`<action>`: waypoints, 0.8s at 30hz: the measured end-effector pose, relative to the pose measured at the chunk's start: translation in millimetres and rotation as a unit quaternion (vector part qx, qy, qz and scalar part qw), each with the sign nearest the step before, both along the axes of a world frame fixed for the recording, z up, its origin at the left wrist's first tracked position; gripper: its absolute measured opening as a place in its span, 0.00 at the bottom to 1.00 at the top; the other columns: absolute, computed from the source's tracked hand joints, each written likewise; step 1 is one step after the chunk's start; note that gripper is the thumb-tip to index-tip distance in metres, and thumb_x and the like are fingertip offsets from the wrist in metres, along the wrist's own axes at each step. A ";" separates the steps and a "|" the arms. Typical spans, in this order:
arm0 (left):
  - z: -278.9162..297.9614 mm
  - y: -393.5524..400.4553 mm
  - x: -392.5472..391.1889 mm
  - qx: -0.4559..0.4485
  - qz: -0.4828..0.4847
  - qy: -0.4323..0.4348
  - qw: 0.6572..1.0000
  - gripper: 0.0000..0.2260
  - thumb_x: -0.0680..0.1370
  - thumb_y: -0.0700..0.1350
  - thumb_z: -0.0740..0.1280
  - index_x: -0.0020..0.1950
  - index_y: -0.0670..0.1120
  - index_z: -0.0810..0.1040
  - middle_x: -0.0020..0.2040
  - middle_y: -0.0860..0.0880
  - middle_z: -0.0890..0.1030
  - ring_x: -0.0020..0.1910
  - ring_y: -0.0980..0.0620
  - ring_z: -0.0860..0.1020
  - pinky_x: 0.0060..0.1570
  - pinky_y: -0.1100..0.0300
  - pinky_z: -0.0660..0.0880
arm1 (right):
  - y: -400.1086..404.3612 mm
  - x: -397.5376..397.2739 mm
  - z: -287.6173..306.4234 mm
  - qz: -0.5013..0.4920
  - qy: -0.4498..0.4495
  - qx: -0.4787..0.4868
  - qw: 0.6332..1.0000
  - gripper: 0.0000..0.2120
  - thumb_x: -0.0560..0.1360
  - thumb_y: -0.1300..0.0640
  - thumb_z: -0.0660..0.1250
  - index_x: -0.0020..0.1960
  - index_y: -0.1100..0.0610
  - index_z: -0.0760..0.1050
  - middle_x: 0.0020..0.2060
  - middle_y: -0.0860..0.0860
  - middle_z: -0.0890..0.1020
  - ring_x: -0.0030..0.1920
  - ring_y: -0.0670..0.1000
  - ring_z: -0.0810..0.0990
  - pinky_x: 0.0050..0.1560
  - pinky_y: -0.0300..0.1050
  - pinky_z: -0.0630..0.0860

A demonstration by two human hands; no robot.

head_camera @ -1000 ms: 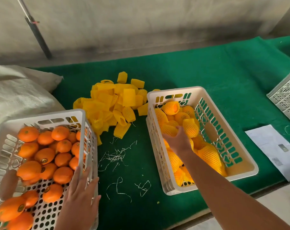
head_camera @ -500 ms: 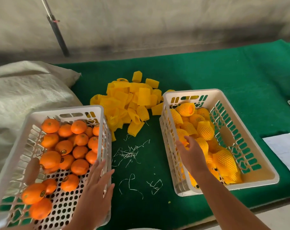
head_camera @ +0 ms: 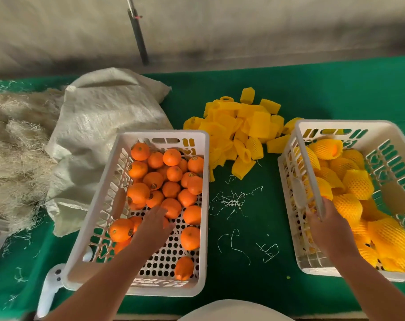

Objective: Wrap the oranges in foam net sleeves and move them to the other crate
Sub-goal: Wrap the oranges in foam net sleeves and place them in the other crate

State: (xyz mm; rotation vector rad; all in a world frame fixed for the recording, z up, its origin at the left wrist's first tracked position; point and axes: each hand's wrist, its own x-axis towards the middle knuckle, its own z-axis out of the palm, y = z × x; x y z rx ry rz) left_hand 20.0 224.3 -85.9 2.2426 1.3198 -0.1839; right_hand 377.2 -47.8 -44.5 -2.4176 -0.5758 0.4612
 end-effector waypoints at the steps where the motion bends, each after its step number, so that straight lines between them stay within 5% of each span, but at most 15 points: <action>1: -3.7 2.4 0.6 0.001 -0.008 -0.001 1.000 0.27 0.82 0.53 0.69 0.77 0.45 0.68 0.76 0.45 0.68 0.77 0.44 0.63 0.75 0.49 0.62 | 1.0 -0.5 0.7 -0.004 -0.002 -0.005 1.000 0.18 0.84 0.55 0.65 0.72 0.54 0.68 0.48 0.57 0.80 0.41 0.61 0.80 0.32 0.46 0.75; 7: -18.2 17.4 18.0 0.037 -0.068 0.028 0.997 0.26 0.79 0.41 0.66 0.76 0.47 0.65 0.79 0.46 0.60 0.79 0.43 0.57 0.75 0.49 0.64 | 3.9 -3.5 2.9 -0.012 -0.024 -0.036 0.999 0.19 0.83 0.55 0.67 0.72 0.54 0.68 0.41 0.53 0.79 0.34 0.58 0.80 0.29 0.45 0.72; 10: -21.5 26.2 26.1 0.072 -0.092 0.053 0.992 0.21 0.76 0.36 0.65 0.68 0.48 0.69 0.72 0.47 0.66 0.72 0.45 0.63 0.65 0.50 0.74 | 5.3 -4.4 4.1 -0.012 -0.042 -0.056 0.997 0.19 0.82 0.54 0.68 0.71 0.55 0.69 0.42 0.54 0.79 0.34 0.58 0.79 0.29 0.44 0.71; 18: -49.2 42.5 33.5 0.168 -0.123 0.103 0.973 0.23 0.72 0.38 0.70 0.65 0.49 0.71 0.63 0.47 0.69 0.63 0.45 0.69 0.45 0.55 0.77 | 10.2 -5.6 5.3 -0.016 -0.069 -0.074 0.995 0.18 0.81 0.50 0.71 0.66 0.55 0.70 0.41 0.54 0.80 0.33 0.57 0.79 0.30 0.44 0.72; 24: -55.9 47.3 29.7 0.186 -0.104 0.051 0.976 0.22 0.70 0.44 0.74 0.63 0.50 0.76 0.60 0.48 0.72 0.61 0.45 0.71 0.46 0.53 0.77 | 12.9 -5.2 4.5 -0.026 -0.069 -0.075 0.994 0.17 0.80 0.51 0.71 0.65 0.56 0.71 0.39 0.54 0.80 0.33 0.55 0.78 0.30 0.42 0.71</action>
